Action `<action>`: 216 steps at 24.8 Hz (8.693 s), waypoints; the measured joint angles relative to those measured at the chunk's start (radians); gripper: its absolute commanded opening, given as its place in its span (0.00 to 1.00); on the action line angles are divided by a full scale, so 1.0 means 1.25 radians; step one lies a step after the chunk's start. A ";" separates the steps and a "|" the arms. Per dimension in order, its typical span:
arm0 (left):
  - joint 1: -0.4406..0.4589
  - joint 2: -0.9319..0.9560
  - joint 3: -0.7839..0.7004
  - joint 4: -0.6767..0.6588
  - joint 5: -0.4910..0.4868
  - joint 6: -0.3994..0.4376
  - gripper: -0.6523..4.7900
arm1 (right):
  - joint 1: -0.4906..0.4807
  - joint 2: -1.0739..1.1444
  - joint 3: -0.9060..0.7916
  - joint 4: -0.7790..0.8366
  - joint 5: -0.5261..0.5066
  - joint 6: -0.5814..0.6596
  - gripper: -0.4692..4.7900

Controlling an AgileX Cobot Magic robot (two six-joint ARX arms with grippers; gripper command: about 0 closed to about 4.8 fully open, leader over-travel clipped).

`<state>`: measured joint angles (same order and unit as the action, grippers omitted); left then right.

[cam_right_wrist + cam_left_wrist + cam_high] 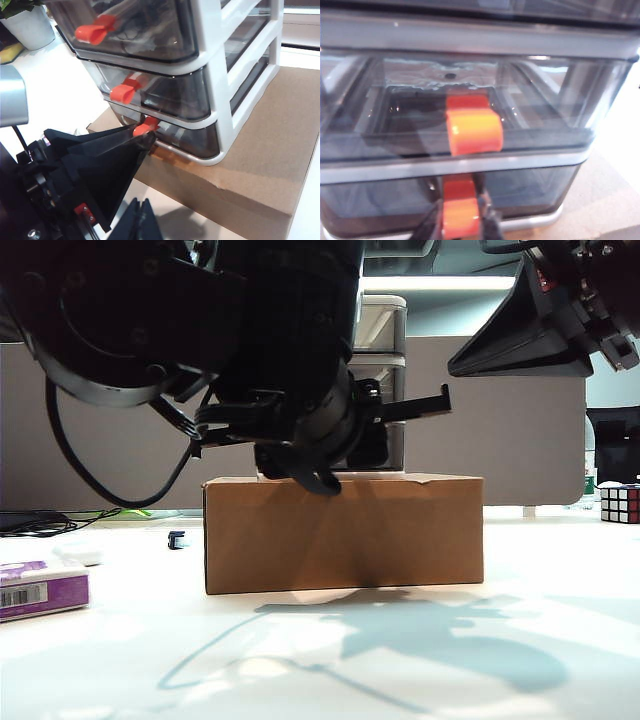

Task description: Open the third layer of the drawer on the table, pick up a pack of napkins on the table and put it in, and finally close the drawer.

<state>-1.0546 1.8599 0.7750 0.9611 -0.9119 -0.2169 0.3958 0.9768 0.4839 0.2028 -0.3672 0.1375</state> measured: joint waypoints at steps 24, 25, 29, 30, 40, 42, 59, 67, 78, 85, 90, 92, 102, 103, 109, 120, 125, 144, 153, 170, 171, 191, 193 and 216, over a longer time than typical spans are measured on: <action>-0.002 0.000 0.000 -0.007 -0.007 -0.001 0.11 | 0.000 0.108 0.014 0.147 -0.025 0.012 0.08; -0.002 0.000 0.000 -0.008 -0.007 -0.001 0.11 | 0.000 0.125 0.023 0.154 -0.031 0.013 0.08; -0.009 0.000 0.000 -0.012 -0.011 -0.004 0.11 | 0.000 0.194 0.074 0.170 -0.057 0.013 0.08; -0.011 0.000 0.000 -0.013 -0.012 -0.004 0.11 | 0.000 0.207 0.082 0.171 -0.060 0.013 0.08; -0.055 -0.001 -0.006 -0.044 -0.020 -0.058 0.11 | 0.000 0.258 0.124 0.216 -0.103 0.013 0.08; -0.061 -0.002 -0.011 -0.045 -0.022 -0.083 0.11 | 0.000 0.260 0.124 0.216 -0.103 0.013 0.08; -0.132 0.000 -0.022 -0.078 -0.069 -0.110 0.11 | 0.000 0.260 0.125 0.226 -0.110 0.013 0.08; -0.128 0.000 -0.022 -0.061 -0.091 -0.039 0.24 | 0.000 0.260 0.125 0.225 -0.110 0.013 0.08; -0.059 0.000 -0.022 0.031 -0.038 0.067 0.29 | 0.000 0.260 0.125 0.223 -0.114 0.013 0.08; -0.027 -0.003 -0.022 0.045 -0.004 0.070 0.29 | 0.000 0.260 0.125 0.223 -0.114 0.013 0.08; -0.027 -0.028 -0.022 0.040 -0.026 0.116 0.29 | 0.000 0.260 0.125 0.221 -0.115 0.013 0.08; -0.027 -0.035 -0.023 0.035 -0.032 0.120 0.29 | 0.000 0.260 0.125 0.220 -0.117 0.013 0.08; -0.023 -0.048 -0.024 0.017 0.048 0.050 0.37 | -0.001 0.260 0.125 0.213 -0.117 0.008 0.08; -0.022 -0.048 -0.024 0.009 0.048 0.049 0.37 | -0.001 0.260 0.125 0.213 -0.117 0.008 0.08; -0.020 -0.048 -0.024 -0.001 0.049 0.032 0.37 | -0.001 0.260 0.125 0.210 -0.117 0.008 0.08; 0.006 -0.048 0.017 -0.062 0.101 -0.001 0.37 | -0.007 0.260 0.126 0.209 -0.113 0.000 0.08; 0.006 -0.048 0.024 -0.113 0.068 -0.001 0.37 | -0.009 0.260 0.126 0.209 -0.112 -0.002 0.08; -0.002 -0.048 0.025 -0.163 -0.026 -0.023 0.37 | -0.021 0.260 0.126 0.204 -0.118 -0.006 0.08; 0.045 -0.042 0.025 -0.168 0.034 -0.079 0.37 | -0.021 0.260 0.126 0.202 -0.119 -0.006 0.08; 0.047 -0.014 0.058 -0.163 0.056 -0.100 0.33 | -0.021 0.260 0.126 0.201 -0.119 -0.006 0.08; 0.047 -0.014 0.059 -0.162 0.057 -0.099 0.33 | -0.021 0.260 0.126 0.201 -0.120 -0.006 0.08; 0.025 -0.014 0.060 -0.174 0.023 -0.078 0.11 | -0.021 0.260 0.126 0.186 -0.119 -0.022 0.08; 0.007 -0.014 0.060 -0.178 0.015 -0.078 0.11 | -0.021 0.260 0.126 0.186 -0.119 -0.022 0.08; -0.125 -0.071 0.024 -0.361 -0.049 -0.232 0.30 | -0.021 0.260 0.126 0.186 -0.123 -0.024 0.08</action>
<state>-1.2114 1.7714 0.8047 0.5098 -0.9737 -0.5064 0.3691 1.3018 0.6418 0.4351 -0.5209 0.1074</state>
